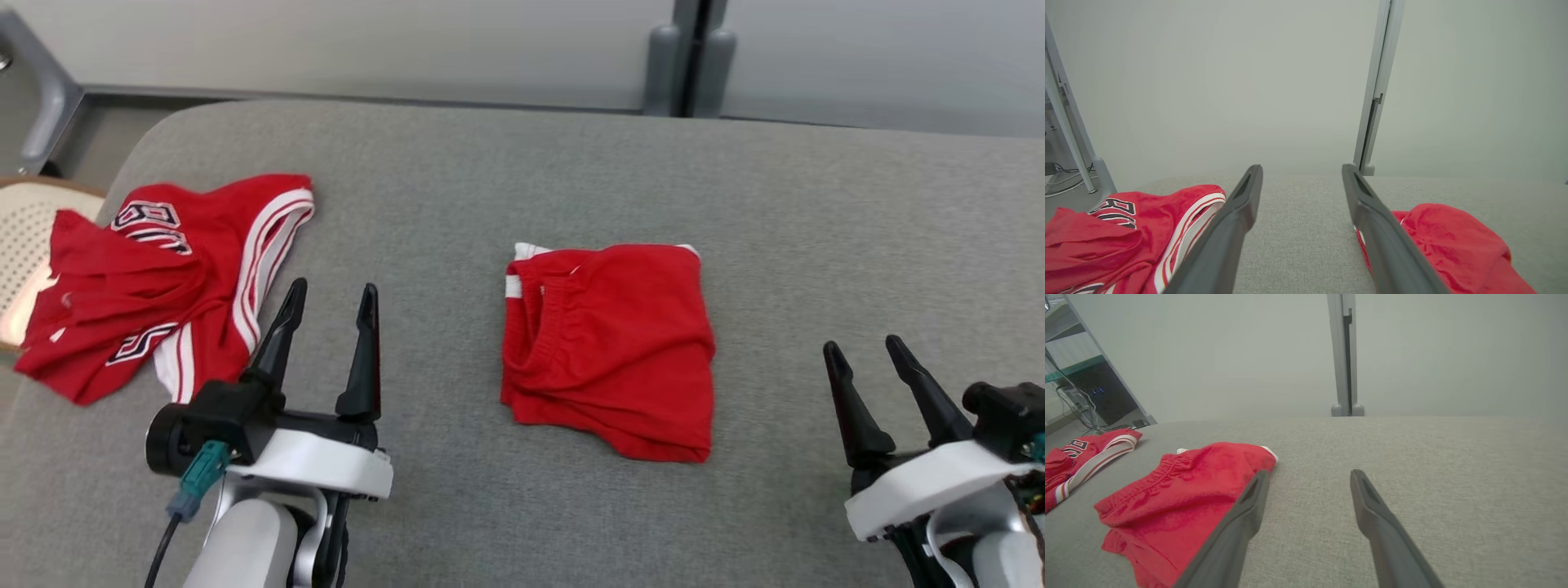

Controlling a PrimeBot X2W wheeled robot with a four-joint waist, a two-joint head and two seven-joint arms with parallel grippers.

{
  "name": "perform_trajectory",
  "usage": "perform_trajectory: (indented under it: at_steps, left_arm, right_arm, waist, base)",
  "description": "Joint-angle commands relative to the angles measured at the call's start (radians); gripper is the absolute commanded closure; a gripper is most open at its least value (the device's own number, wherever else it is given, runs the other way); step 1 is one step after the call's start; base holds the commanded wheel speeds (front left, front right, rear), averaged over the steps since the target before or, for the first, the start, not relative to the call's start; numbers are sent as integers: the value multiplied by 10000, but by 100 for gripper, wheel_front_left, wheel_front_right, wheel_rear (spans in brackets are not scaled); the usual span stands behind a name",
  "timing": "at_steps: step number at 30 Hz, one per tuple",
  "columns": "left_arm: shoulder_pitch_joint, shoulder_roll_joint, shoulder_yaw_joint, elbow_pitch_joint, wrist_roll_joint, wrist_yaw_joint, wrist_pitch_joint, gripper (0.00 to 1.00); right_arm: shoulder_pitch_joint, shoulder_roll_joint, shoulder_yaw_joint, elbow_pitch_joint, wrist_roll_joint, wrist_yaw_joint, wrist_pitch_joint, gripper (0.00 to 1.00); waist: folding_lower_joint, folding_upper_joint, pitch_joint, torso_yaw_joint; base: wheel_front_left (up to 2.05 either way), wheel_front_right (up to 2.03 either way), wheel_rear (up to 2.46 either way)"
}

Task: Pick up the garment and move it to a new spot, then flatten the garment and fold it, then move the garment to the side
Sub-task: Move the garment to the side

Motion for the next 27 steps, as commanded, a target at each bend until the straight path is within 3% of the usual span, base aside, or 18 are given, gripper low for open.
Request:
perform_trajectory:
  at_steps: [1, 7, 13, 14, 15, 16, 22, 27]
  left_arm:
    - [-411, -87, -61, 157, 11, -89, -109, 0]
    - [-1103, -415, -196, 479, 14, -249, -281, 0]
    - [-1342, -571, -62, 417, 126, -296, -298, 0]
    - [-1345, -582, -19, 383, 163, -299, -300, 0]
    - [-1353, -587, 5, 327, 210, -320, -301, 0]
    - [-1360, -591, 36, 288, 282, -330, -300, 0]
    - [-1367, -568, 119, 75, 549, -411, -302, 0]
    - [-1322, -464, 147, -191, 742, -443, -303, 0]
  right_arm:
    - [-410, -15, 159, 371, 139, 2, 23, 0]
    - [-1311, 84, 865, 1946, 466, 2, 210, 0]
    - [-1592, 129, 1830, 2954, 1096, 5, 801, 0]
    - [-1597, 114, 1930, 3026, 1166, 5, 888, 49]
    - [-1614, 118, 1993, 3076, 1229, 4, 895, 71]
    - [-1650, 90, 2062, 3095, 1272, 4, 915, 100]
    - [-1838, -139, 2165, 3021, 1343, -5, 750, 100]
    - [-1718, -348, 2269, 2742, 1291, -12, 515, 100]
  waist:
    - [0, -1, 875, 961]
    - [0, -1, 1386, 1588]
    - [0, -1, 1517, 1710]
    - [0, -1, 1523, 1674]
    - [0, -1, 1531, 1625]
    - [0, -1, 1538, 1559]
    - [0, -1, 1516, 1074]
    - [0, -1, 1529, 85]
  base:
    - [0, 0, 0]
    - [0, 0, 0]
    - [0, 0, 0]
    - [0, 0, 0]
    - [0, 0, 0]
    - [0, 0, 0]
    - [0, 0, 0]
    - [0, 0, 0]
